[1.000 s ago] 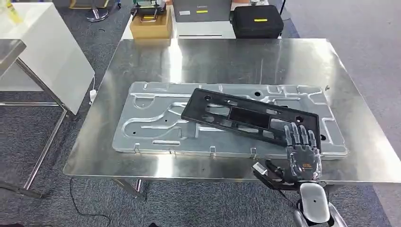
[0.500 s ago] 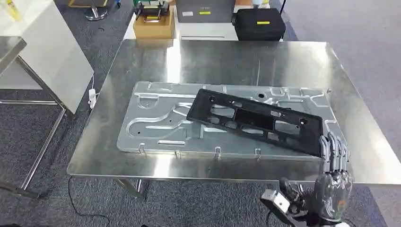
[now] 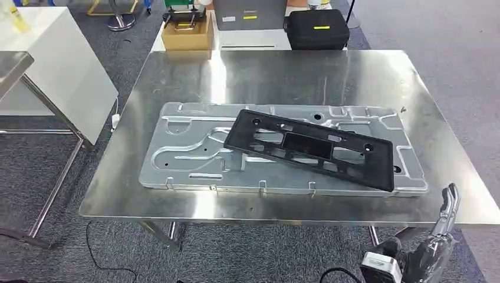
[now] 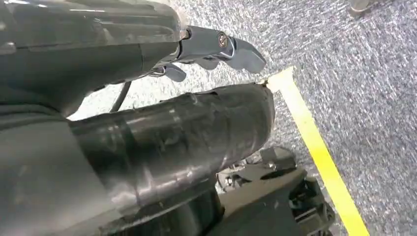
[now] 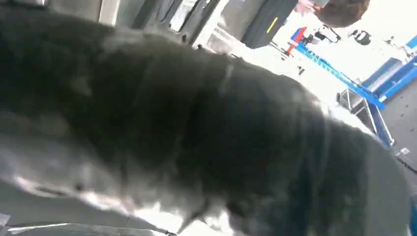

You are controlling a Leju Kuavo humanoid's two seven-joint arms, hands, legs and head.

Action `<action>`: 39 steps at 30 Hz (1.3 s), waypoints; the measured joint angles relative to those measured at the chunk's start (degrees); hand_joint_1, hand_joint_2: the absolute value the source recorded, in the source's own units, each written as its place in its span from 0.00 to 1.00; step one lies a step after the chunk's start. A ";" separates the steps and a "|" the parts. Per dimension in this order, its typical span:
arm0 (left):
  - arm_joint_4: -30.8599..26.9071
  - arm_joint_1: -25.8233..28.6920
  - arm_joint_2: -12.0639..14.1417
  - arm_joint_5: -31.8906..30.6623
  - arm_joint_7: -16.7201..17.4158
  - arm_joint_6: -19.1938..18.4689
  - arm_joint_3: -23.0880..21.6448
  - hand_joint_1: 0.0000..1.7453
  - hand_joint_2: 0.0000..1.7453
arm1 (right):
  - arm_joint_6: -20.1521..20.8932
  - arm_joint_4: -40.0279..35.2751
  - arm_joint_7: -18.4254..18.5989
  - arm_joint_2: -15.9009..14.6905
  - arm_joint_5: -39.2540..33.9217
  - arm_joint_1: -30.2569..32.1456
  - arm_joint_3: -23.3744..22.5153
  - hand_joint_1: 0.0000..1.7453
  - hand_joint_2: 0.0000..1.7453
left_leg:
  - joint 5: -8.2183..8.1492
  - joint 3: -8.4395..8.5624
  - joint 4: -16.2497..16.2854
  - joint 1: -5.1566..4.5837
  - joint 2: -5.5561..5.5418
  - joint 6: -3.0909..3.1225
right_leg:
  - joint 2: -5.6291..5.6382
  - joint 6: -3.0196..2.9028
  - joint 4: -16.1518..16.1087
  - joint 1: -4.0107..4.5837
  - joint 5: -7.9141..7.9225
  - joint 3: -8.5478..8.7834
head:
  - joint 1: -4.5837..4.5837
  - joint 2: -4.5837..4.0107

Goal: Take the parts from the cabinet and place them on the table.

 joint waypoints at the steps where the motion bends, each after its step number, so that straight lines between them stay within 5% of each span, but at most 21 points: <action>1: 0.00 0.00 0.00 0.02 -0.02 -0.02 0.02 0.00 0.00 | 0.02 -0.13 -0.38 0.24 -0.53 0.06 0.00 0.00 0.00 | -2.62 -1.55 3.85 0.12 0.00 -0.21 | -0.05 -0.21 0.02 0.04 0.16 -0.32 | -0.02 0.00; 3: 0.00 0.04 0.00 0.00 -0.02 -0.02 0.11 0.00 0.00 | 0.07 -0.15 -1.03 0.53 -2.15 0.24 0.00 0.00 0.00 | -6.70 -4.63 11.96 0.22 0.00 -0.53 | -0.21 -0.43 0.07 0.24 0.52 -0.97 | -0.02 0.00; 4: 0.02 0.08 0.00 0.00 -0.02 -0.02 0.13 0.00 0.00 | 0.09 -0.15 -1.27 0.57 -2.85 0.35 0.00 0.00 0.00 | -7.01 -5.05 13.74 0.22 0.01 -0.59 | -0.22 -0.40 0.18 0.29 0.71 -1.30 | -0.02 0.00; 6: 0.02 0.13 0.02 0.04 -0.02 -0.02 0.17 0.00 0.00 | 0.15 -0.15 -1.60 0.66 -3.63 0.53 0.00 0.00 0.00 | -3.93 -1.86 9.10 0.21 0.01 -0.34 | -0.20 -0.25 0.33 0.35 1.02 -1.73 | -0.02 0.00; 8: 0.00 0.04 0.04 0.04 -0.02 -0.02 0.20 0.00 0.00 | 0.26 -0.22 -1.84 0.77 -3.98 0.59 0.00 0.00 0.00 | 0.10 4.06 -0.83 0.14 0.00 0.34 | -0.14 0.06 0.47 0.39 1.27 -1.64 | -0.02 0.00; 9: 0.00 -0.11 0.09 0.04 0.00 0.00 0.22 0.00 0.00 | 0.26 -0.28 -2.04 0.85 -4.11 0.63 0.00 0.00 0.00 | -0.49 5.35 -3.92 -0.12 -0.02 0.63 | -0.19 0.40 0.58 0.61 1.49 -1.78 | -0.02 0.00; 13: 0.00 0.00 0.11 0.07 -0.04 0.00 0.28 0.00 0.00 | 0.61 -0.28 -2.21 1.05 -4.64 0.80 0.00 0.00 0.00 | 0.75 4.55 -4.10 -0.57 -0.02 1.50 | -0.18 1.91 0.24 0.43 2.59 -2.04 | 0.00 0.00; 14: 0.02 0.05 0.09 0.18 -0.04 0.00 0.33 0.00 0.00 | 0.81 -0.26 -2.21 1.05 -4.70 0.83 0.00 0.00 0.00 | 1.64 4.55 -4.90 0.13 0.24 1.96 | -0.06 2.15 0.73 0.33 2.16 -2.30 | 0.04 0.00; 15: 0.00 -0.03 0.09 0.17 -0.07 0.00 0.33 0.00 0.00 | 1.14 -0.24 -2.23 1.05 -4.90 0.96 0.00 0.00 0.00 | 2.11 4.38 -5.03 -0.03 0.43 2.35 | 0.01 2.37 2.08 0.35 0.15 -2.89 | 0.02 0.00; 17: 0.00 -0.17 0.09 0.20 -0.11 0.02 0.42 0.00 0.00 | 1.71 -0.04 -2.23 1.05 -5.01 0.98 -0.02 0.00 0.00 | 2.82 3.16 -4.83 -0.12 0.63 2.93 | 0.02 2.64 10.18 0.29 -6.16 -5.81 | 0.13 -0.02; 19: 0.00 -0.12 0.09 0.26 -0.11 0.02 0.59 0.00 0.00 | 2.25 0.43 -2.19 1.07 -4.86 1.16 -0.04 0.00 0.00 | 3.33 2.07 -4.54 -0.25 0.81 2.95 | 0.01 3.02 16.74 0.18 -8.97 -7.58 | 0.11 0.00; 21: 0.02 -0.05 0.09 0.39 -0.11 0.02 0.72 0.00 0.00 | 2.34 0.98 -2.08 1.07 -4.81 1.41 -0.22 0.00 0.00 | 3.69 1.11 -4.13 -0.24 0.81 2.69 | 0.00 3.25 14.14 -0.10 -6.72 -4.70 | 0.11 0.00; 23: 0.00 -0.07 0.09 0.39 -0.11 0.00 0.79 0.00 0.00 | 2.54 1.42 -1.99 1.09 -4.79 1.40 -0.44 0.00 0.00 | 3.88 0.32 -3.27 -0.12 0.79 2.40 | -0.03 3.26 4.12 -0.40 -2.99 1.92 | 0.11 0.00; 24: 0.00 -0.11 0.09 0.42 -0.09 0.00 0.85 0.00 0.00 | 2.67 1.64 -1.99 1.09 -4.81 1.33 -0.55 0.00 0.00 | 3.92 -0.10 -2.93 -0.16 0.78 2.15 | 0.00 3.02 0.26 -0.41 -4.08 3.87 | 0.13 0.00; 28: 0.00 -0.14 0.09 0.57 -0.07 0.02 1.16 0.00 0.00 | 3.04 2.27 -1.99 1.40 -4.75 1.60 -0.77 0.00 0.00 | 4.90 -0.57 -2.71 -0.32 0.68 0.55 | 0.15 1.28 0.25 0.38 -2.90 3.03 | 0.09 0.00; 30: 0.00 -0.06 0.11 0.57 -0.07 0.04 1.22 0.00 0.00 | 3.19 2.45 -1.97 1.62 -4.77 1.56 -0.87 0.00 0.00 | 3.03 -1.52 -1.28 -0.07 0.47 0.01 | -0.06 0.29 -0.36 -0.05 -1.85 2.48 | 0.02 0.00; 33: 0.02 -0.02 0.11 0.57 -0.11 0.15 1.25 0.00 0.00 | 3.19 2.80 -1.95 2.10 -4.81 1.74 -1.16 0.00 0.00 | -5.31 -5.42 10.11 0.06 0.48 -0.53 | -0.16 -0.41 -0.25 0.18 -0.67 0.72 | -0.02 0.00; 34: 0.02 -0.01 0.11 0.57 -0.11 0.15 1.25 0.00 0.00 | 3.17 2.91 -1.95 2.14 -4.81 1.84 -1.35 0.00 0.00 | -6.53 -6.22 13.42 0.07 0.48 -0.59 | -0.24 -0.42 -0.22 0.31 -0.24 0.09 | -0.04 0.00; 36: 0.02 0.04 0.11 0.57 -0.11 0.15 1.25 0.00 0.00 | 3.06 3.17 -1.93 2.27 -4.88 1.98 -1.53 0.00 0.00 | -4.64 -4.12 12.38 0.06 0.48 -0.42 | -0.25 -0.37 -0.10 0.44 0.48 -0.93 | -0.04 0.00; 38: 0.00 0.00 0.11 0.57 -0.13 0.15 1.25 0.00 0.00 | 3.04 3.21 -1.93 2.49 -4.90 2.03 -1.73 0.00 0.00 | -0.55 2.55 2.51 -0.05 0.46 0.20 | -0.19 -0.13 0.05 0.53 1.01 -1.52 | -0.04 0.00; 39: 0.00 -0.12 0.13 0.55 -0.13 0.15 1.25 0.00 0.00 | 3.04 3.23 -1.93 2.52 -4.96 2.05 -1.81 0.00 0.00 | -0.14 5.93 -2.76 -0.30 0.40 0.79 | -0.21 0.01 0.11 0.45 1.26 -1.56 | -0.04 0.00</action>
